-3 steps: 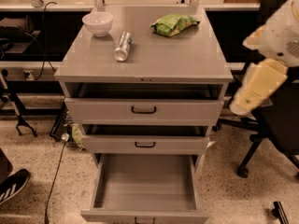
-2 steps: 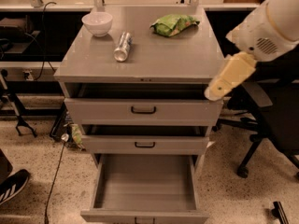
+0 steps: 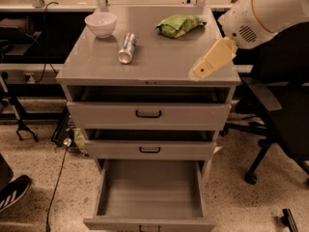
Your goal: Place redbull can into bottom drawer
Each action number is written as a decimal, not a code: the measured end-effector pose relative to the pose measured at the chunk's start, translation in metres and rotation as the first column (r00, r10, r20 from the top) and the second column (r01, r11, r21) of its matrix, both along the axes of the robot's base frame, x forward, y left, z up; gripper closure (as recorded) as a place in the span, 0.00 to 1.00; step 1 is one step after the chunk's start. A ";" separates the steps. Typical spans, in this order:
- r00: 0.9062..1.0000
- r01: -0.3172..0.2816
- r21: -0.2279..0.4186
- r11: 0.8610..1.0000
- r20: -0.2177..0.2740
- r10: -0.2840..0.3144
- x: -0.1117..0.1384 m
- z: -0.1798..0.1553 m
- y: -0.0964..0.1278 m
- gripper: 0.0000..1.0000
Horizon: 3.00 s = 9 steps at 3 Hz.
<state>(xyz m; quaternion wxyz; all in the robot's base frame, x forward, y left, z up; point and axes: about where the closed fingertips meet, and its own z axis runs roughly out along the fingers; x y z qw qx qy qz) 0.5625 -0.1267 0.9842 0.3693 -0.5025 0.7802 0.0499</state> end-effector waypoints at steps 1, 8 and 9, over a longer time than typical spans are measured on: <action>1.000 0.020 0.040 0.999 -0.015 -0.020 0.000 -0.003 0.001 0.00; 0.985 0.148 0.377 0.914 0.024 -0.169 0.139 -0.064 0.175 0.00; 0.978 0.184 0.429 0.884 0.011 -0.209 0.158 -0.073 0.192 0.00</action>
Offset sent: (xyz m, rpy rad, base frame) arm 0.0499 0.0617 -0.0173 0.3049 -0.0217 -0.1139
